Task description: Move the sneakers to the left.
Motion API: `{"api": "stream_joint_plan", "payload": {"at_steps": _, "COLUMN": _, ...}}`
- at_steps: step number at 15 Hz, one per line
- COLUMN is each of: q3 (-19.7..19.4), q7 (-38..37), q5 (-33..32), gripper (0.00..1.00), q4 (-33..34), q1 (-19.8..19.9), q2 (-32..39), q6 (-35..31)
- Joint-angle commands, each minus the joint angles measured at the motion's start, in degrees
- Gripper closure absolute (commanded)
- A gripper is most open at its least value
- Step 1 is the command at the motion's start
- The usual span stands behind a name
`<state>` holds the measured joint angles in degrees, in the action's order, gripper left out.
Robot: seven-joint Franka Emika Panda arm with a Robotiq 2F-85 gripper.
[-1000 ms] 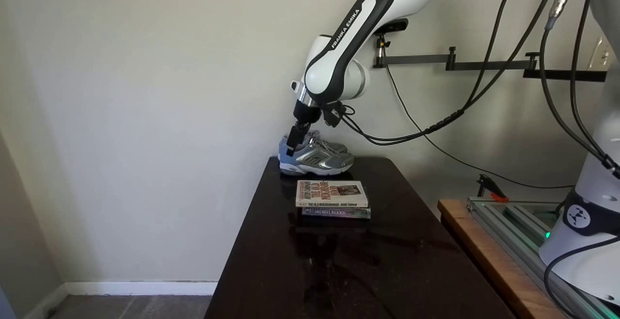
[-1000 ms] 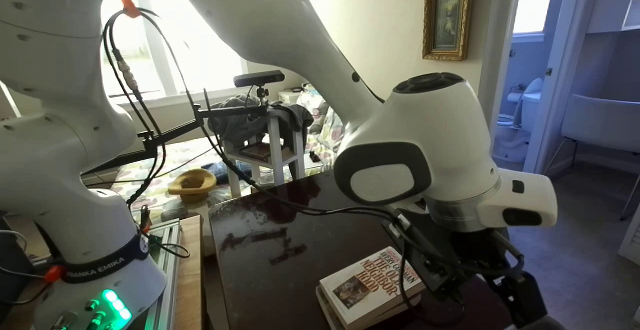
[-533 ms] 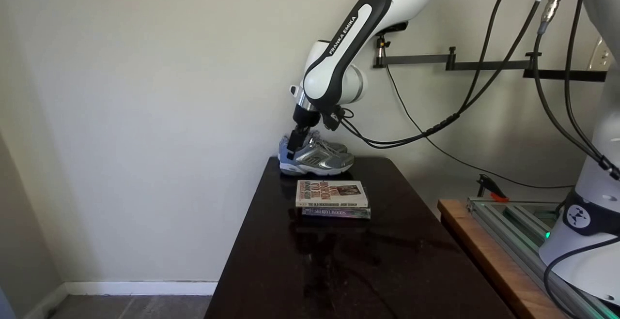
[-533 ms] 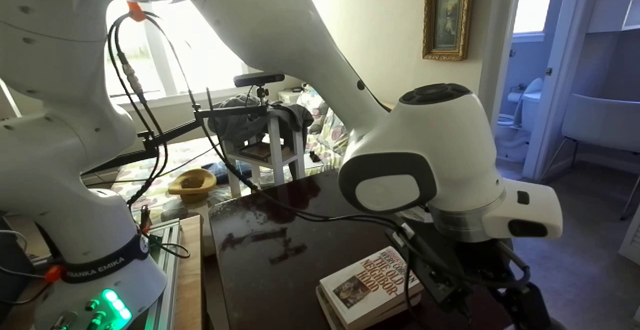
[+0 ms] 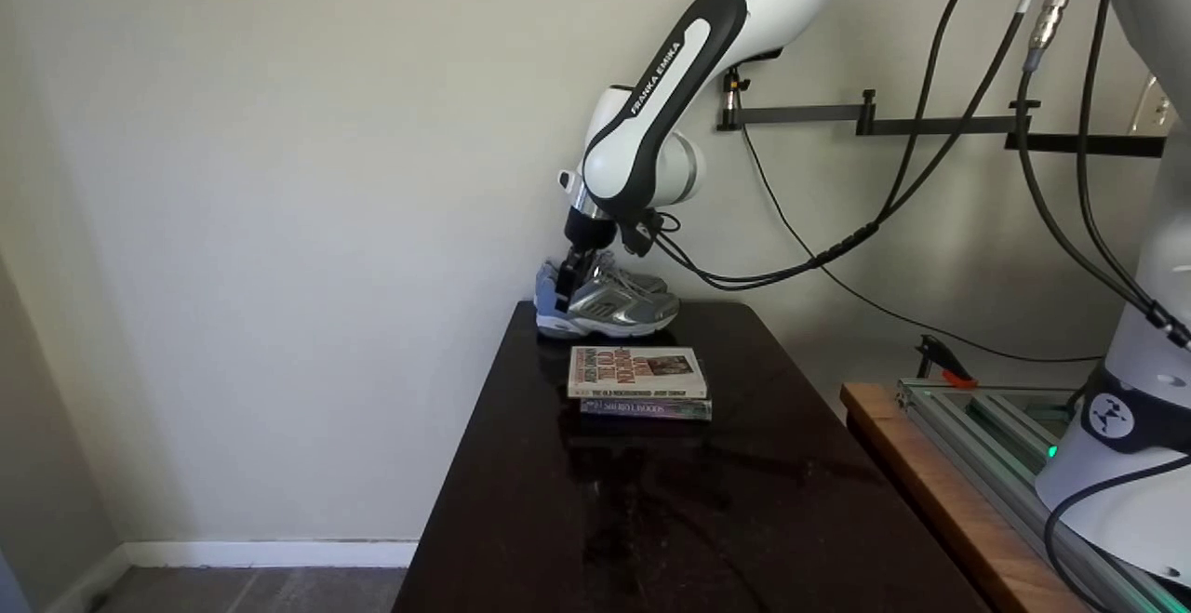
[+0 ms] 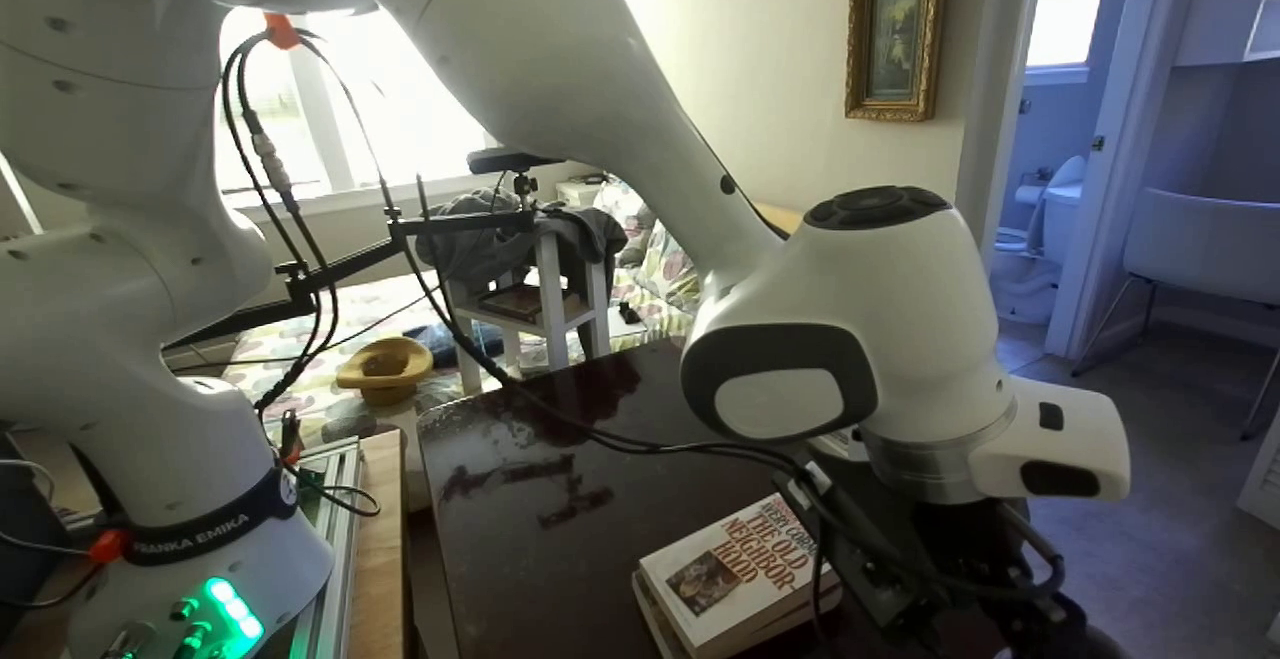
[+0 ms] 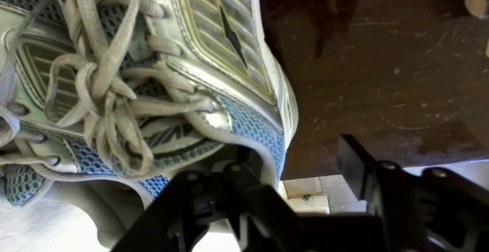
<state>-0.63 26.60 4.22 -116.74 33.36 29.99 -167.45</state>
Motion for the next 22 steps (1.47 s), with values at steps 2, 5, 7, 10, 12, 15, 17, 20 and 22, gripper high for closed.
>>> {"api": "stream_joint_plan", "payload": {"at_steps": 2, "q3": -1.2, "q7": -1.5, "q5": -1.5, "gripper": 0.78, "q4": 0.3, "q1": -1.1, "q2": 0.3, "q6": -1.0}}
{"api": "stream_joint_plan", "payload": {"at_steps": 5, "q3": -3.8, "q7": -3.9, "q5": -2.3, "gripper": 0.98, "q4": -0.6, "q1": -3.7, "q2": -0.7, "q6": -0.9}}
{"api": "stream_joint_plan", "payload": {"at_steps": 7, "q3": -4.8, "q7": -4.6, "q5": -2.3, "gripper": 1.0, "q4": -1.1, "q1": -5.0, "q2": -1.3, "q6": -0.3}}
{"api": "stream_joint_plan", "payload": {"at_steps": 10, "q3": -6.3, "q7": -6.1, "q5": -2.5, "gripper": 0.98, "q4": -1.4, "q1": -6.9, "q2": -1.6, "q6": 0.1}}
{"api": "stream_joint_plan", "payload": {"at_steps": 12, "q3": -7.0, "q7": -6.9, "q5": -2.7, "gripper": 0.98, "q4": -1.7, "q1": -7.9, "q2": -2.3, "q6": -0.1}}
{"api": "stream_joint_plan", "payload": {"at_steps": 15, "q3": -9.3, "q7": -8.7, "q5": -4.0, "gripper": 0.98, "q4": -3.4, "q1": -10.3, "q2": -4.9, "q6": -1.0}}
{"api": "stream_joint_plan", "payload": {"at_steps": 17, "q3": -11.3, "q7": -10.0, "q5": -5.9, "gripper": 0.98, "q4": -4.9, "q1": -12.4, "q2": -7.1, "q6": -1.4}}
{"api": "stream_joint_plan", "payload": {"at_steps": 20, "q3": -13.8, "q7": -11.7, "q5": -8.9, "gripper": 0.98, "q4": -6.6, "q1": -15.2, "q2": -10.2, "q6": -0.8}}
{"api": "stream_joint_plan", "payload": {"at_steps": 22, "q3": -15.7, "q7": -13.2, "q5": -11.3, "gripper": 0.98, "q4": -7.8, "q1": -17.2, "q2": -12.3, "q6": 0.4}}
